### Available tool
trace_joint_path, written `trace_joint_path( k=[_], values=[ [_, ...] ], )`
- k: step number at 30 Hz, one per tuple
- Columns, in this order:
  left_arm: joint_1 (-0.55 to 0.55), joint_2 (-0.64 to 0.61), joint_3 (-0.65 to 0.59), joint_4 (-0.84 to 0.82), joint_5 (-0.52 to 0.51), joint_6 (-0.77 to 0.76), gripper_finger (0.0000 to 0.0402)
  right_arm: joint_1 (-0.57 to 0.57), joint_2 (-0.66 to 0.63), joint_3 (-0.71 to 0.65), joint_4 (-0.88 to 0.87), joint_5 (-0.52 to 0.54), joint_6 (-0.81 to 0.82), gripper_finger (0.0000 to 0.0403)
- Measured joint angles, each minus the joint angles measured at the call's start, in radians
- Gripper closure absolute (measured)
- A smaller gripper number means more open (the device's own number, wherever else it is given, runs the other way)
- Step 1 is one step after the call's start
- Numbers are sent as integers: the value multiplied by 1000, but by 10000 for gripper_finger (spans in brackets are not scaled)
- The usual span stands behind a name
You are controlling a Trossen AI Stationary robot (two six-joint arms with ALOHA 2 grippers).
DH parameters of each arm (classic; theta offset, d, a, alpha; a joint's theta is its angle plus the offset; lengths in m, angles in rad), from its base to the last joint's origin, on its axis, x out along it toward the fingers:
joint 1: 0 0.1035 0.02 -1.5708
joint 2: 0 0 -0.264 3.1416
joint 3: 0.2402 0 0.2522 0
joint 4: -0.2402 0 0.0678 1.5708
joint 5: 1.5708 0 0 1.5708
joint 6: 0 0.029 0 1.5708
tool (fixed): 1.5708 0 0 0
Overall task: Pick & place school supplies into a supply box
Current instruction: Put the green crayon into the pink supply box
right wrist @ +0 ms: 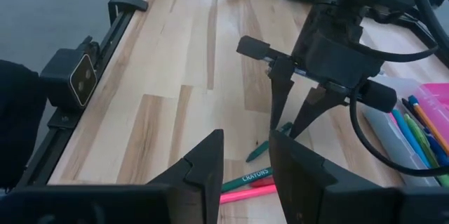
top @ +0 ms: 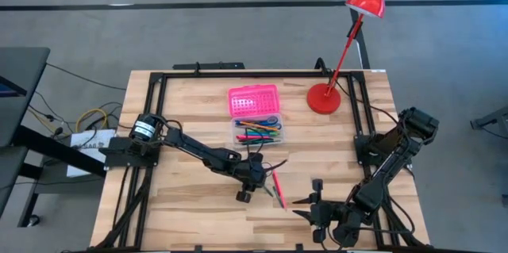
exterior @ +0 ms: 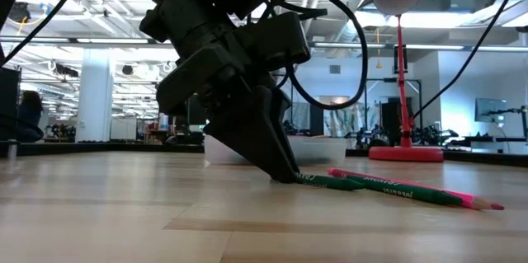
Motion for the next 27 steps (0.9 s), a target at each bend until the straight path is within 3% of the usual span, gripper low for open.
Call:
trace_joint_path(
  k=[21,27],
  values=[
    [-10,-1,1,-15,-23,-65,288,0,0,0,-15,0,8,296],
    [-21,-3,8,-49,-26,-66,323,0,0,0,-15,0,8,296]
  ],
)
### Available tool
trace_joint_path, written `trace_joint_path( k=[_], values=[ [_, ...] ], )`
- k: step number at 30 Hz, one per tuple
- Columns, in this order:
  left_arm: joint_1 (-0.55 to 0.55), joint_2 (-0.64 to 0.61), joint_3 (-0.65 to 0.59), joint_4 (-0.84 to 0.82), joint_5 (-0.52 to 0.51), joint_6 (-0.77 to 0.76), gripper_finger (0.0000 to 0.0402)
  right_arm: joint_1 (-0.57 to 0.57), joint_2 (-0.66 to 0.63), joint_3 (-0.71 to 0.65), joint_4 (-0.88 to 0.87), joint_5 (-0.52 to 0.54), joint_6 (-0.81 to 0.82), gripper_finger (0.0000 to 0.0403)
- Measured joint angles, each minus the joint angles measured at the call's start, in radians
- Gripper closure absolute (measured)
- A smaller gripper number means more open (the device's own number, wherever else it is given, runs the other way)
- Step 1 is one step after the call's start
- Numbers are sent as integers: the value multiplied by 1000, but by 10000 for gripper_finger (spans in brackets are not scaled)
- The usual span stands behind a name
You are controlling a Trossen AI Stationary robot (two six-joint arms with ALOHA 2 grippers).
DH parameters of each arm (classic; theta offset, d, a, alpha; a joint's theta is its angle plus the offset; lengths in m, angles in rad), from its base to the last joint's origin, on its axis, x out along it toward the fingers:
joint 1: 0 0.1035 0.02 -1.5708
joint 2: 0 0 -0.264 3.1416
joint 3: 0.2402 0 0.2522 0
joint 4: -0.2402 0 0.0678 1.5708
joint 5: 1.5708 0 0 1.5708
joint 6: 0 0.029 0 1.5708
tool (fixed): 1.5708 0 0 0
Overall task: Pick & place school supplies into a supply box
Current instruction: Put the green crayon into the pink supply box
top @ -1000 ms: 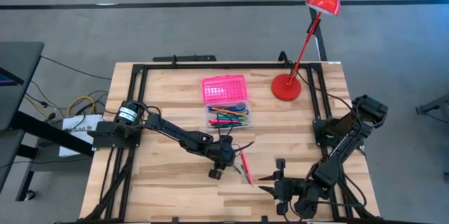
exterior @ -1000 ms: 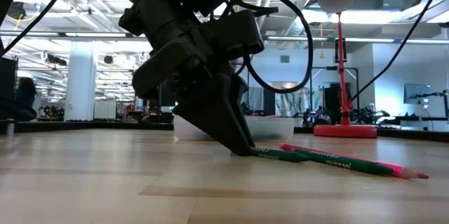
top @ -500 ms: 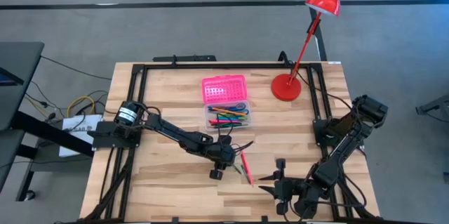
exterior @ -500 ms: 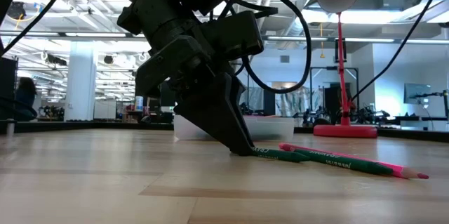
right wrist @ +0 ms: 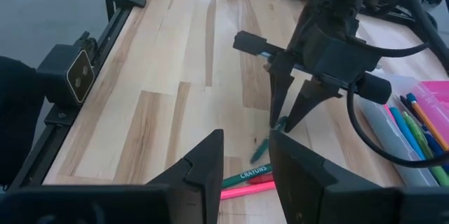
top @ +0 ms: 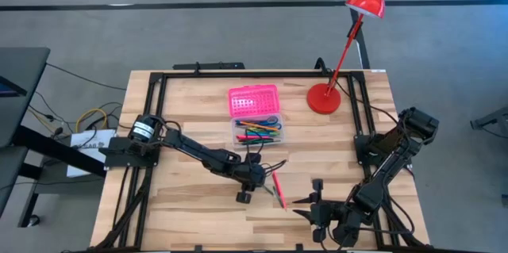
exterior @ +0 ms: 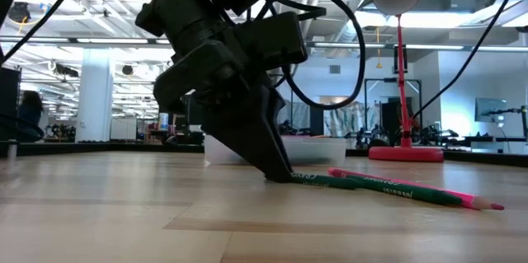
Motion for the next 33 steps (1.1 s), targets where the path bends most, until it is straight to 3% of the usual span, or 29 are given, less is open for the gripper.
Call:
trace_joint_path(
  k=[10,25,33],
  values=[
    [-24,-5,4,-52,-3,-3,391,0,0,0,-4,0,0,296],
    [-82,-73,4,-280,-30,-127,370,0,0,0,-4,0,8,296],
    [-86,-73,2,-278,-37,-113,345,0,0,0,-4,0,8,296]
  ],
)
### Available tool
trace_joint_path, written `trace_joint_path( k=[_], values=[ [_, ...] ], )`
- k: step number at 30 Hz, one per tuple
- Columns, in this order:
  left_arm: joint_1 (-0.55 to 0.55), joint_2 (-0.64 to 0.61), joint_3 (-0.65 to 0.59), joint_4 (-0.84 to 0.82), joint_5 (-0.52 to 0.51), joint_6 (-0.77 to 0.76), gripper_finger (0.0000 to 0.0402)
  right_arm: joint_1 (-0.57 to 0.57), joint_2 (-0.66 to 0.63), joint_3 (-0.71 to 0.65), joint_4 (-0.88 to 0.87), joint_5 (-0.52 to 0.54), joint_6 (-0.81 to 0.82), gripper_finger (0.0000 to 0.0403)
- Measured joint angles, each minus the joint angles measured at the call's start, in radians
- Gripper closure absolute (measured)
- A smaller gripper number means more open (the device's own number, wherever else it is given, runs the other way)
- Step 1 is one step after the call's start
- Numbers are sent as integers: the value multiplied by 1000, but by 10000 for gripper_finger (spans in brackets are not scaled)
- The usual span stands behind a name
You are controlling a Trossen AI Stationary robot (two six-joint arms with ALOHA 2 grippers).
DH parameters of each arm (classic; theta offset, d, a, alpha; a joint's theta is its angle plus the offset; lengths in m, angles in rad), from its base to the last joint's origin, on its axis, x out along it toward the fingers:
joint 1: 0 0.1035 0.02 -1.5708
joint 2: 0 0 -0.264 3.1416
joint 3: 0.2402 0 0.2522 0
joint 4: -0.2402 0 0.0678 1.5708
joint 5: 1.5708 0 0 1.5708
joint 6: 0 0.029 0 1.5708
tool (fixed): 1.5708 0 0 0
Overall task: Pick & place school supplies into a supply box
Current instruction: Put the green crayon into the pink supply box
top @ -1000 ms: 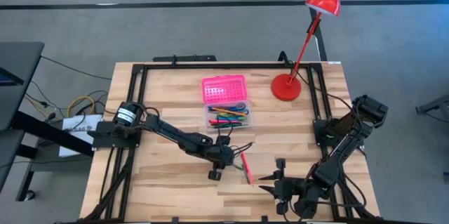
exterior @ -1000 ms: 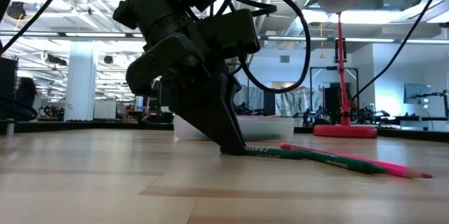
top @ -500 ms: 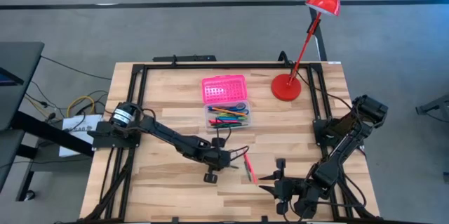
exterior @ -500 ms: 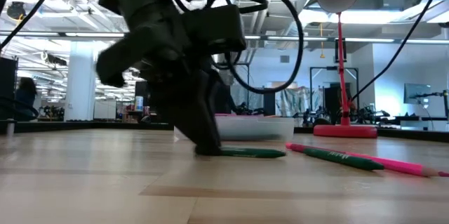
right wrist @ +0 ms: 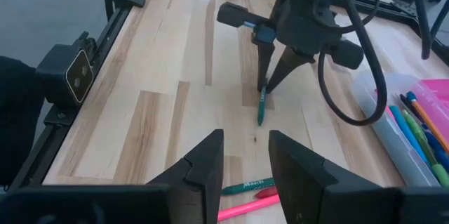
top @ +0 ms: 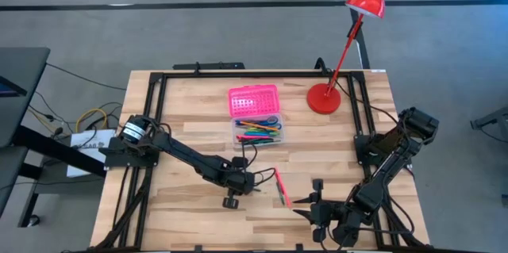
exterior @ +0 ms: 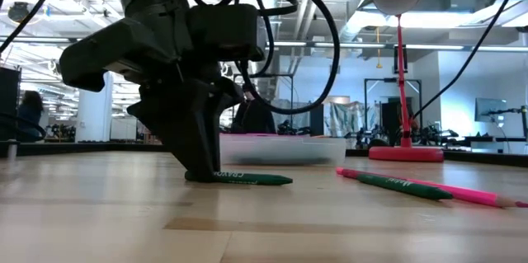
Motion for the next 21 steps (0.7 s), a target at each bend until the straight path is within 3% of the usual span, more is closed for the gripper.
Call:
trace_joint_path(
  k=[14,21],
  values=[
    [-1,5,48,-44,-21,32,313,0,0,0,0,0,0,296],
    [-2,5,49,-60,-51,18,347,0,0,0,0,0,0,296]
  ],
)
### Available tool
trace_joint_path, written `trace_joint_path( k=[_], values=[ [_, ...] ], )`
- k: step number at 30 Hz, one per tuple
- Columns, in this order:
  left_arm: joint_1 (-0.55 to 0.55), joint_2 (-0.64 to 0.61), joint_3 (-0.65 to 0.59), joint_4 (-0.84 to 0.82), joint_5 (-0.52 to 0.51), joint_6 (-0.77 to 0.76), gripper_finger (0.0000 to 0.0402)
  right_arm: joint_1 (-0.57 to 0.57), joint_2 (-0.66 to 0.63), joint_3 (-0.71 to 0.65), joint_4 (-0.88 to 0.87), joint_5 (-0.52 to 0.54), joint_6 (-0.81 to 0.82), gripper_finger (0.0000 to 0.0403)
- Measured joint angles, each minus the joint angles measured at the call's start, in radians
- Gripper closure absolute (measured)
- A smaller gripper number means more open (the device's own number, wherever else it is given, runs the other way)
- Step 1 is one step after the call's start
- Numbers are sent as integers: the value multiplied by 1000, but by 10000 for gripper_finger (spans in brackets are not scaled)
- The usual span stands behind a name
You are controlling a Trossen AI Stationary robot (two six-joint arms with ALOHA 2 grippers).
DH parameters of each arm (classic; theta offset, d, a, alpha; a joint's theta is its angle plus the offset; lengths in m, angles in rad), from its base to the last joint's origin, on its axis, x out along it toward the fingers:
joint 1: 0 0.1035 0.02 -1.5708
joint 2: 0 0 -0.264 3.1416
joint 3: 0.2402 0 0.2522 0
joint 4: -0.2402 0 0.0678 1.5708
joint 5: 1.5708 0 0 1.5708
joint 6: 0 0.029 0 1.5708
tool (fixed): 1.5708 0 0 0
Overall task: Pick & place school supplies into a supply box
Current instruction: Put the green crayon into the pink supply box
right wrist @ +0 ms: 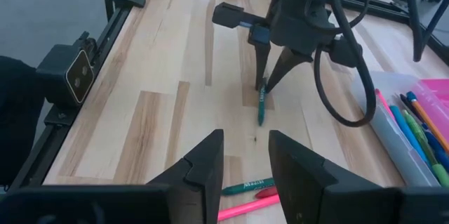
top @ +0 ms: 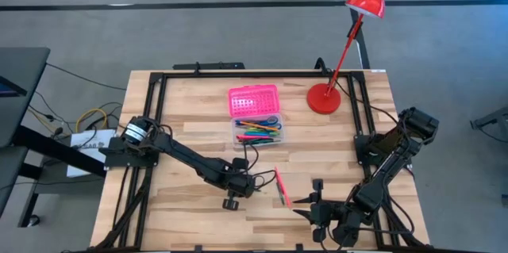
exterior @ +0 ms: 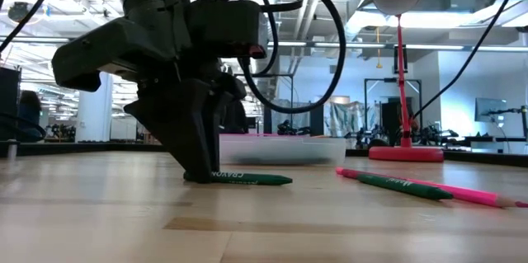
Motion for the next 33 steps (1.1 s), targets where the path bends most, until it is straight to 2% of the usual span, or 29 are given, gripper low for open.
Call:
trace_joint_path(
  k=[7,14,22,29,33],
  values=[
    [1,0,1,-22,-4,-30,392,0,0,0,-6,0,0,296],
    [2,-1,1,-63,-11,-64,379,0,0,0,-5,0,0,296],
    [3,-3,2,-104,-5,-85,387,0,0,0,-3,0,3,296],
    [3,-3,2,-106,7,-84,354,-1,0,0,-11,0,8,296],
    [3,-3,2,-106,-18,-83,366,-6,0,0,-15,0,17,296]
  ],
)
